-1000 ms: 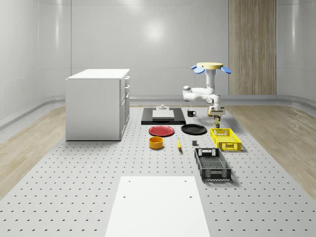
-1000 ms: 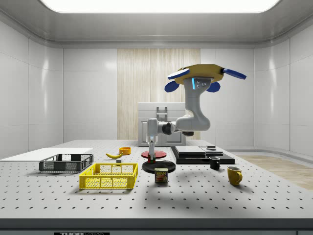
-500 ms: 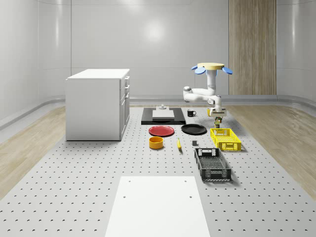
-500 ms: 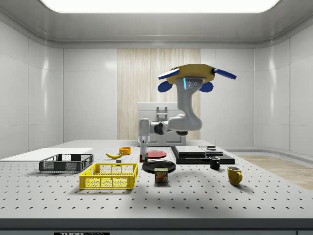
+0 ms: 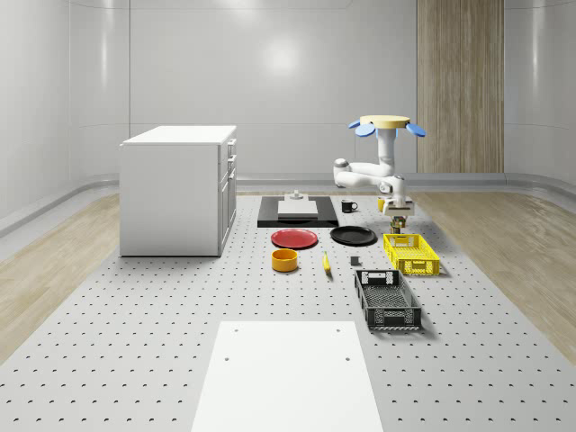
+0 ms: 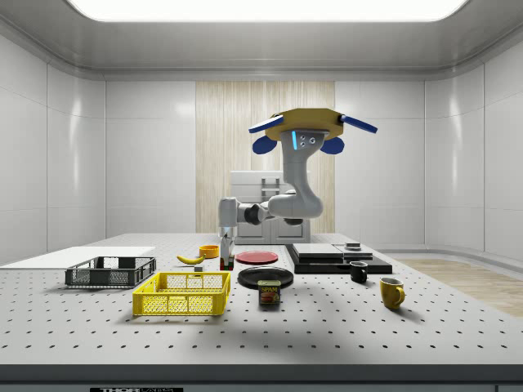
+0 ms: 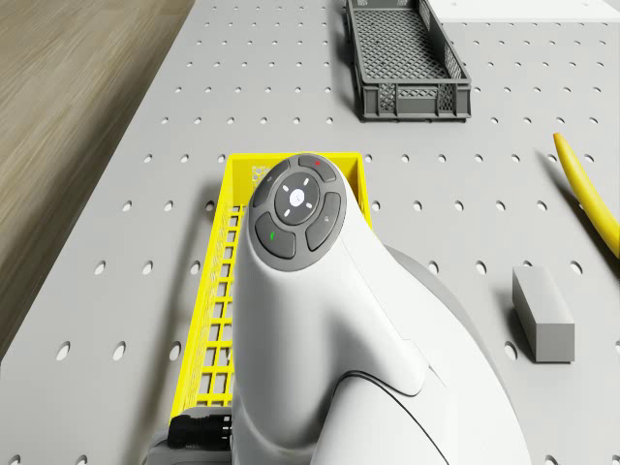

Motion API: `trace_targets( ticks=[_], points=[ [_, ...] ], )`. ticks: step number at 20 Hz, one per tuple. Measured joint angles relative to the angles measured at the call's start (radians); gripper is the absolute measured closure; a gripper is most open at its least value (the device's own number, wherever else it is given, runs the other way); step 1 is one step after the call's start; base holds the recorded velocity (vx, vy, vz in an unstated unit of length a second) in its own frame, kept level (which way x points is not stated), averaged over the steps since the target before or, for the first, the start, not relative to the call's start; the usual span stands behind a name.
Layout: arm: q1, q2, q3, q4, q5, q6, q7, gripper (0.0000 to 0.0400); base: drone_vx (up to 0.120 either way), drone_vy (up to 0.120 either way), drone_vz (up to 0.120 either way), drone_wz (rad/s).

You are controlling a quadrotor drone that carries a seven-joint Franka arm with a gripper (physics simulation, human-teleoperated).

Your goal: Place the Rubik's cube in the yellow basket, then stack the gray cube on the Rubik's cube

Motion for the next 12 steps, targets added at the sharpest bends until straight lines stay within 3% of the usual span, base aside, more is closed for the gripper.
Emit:
trace_targets(
  ticks=[8, 12],
  points=[
    [-0.001, -0.010, 0.001, 0.000, 0.004, 0.009, 0.001, 0.0075, 0.120, 0.000, 0.000, 0.000],
    [-0.002, -0.014, 0.002, 0.000, 0.005, 0.013, 0.002, 0.0075, 0.120, 0.000, -0.120, 0.000]
  ],
)
